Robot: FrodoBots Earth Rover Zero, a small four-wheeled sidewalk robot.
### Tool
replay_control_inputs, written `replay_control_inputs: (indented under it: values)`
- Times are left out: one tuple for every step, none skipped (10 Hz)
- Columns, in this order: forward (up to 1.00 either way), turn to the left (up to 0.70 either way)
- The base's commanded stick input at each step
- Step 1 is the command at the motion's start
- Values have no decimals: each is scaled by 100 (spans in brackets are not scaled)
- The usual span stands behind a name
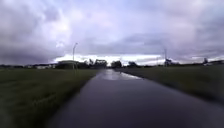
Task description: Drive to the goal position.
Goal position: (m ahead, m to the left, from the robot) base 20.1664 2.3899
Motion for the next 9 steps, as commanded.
replay_control_inputs:
  values:
    - [70, 0]
    - [70, 0]
    - [70, 0]
    - [70, 0]
    - [70, 0]
    - [70, 0]
    - [70, 0]
    - [70, 0]
    - [70, 0]
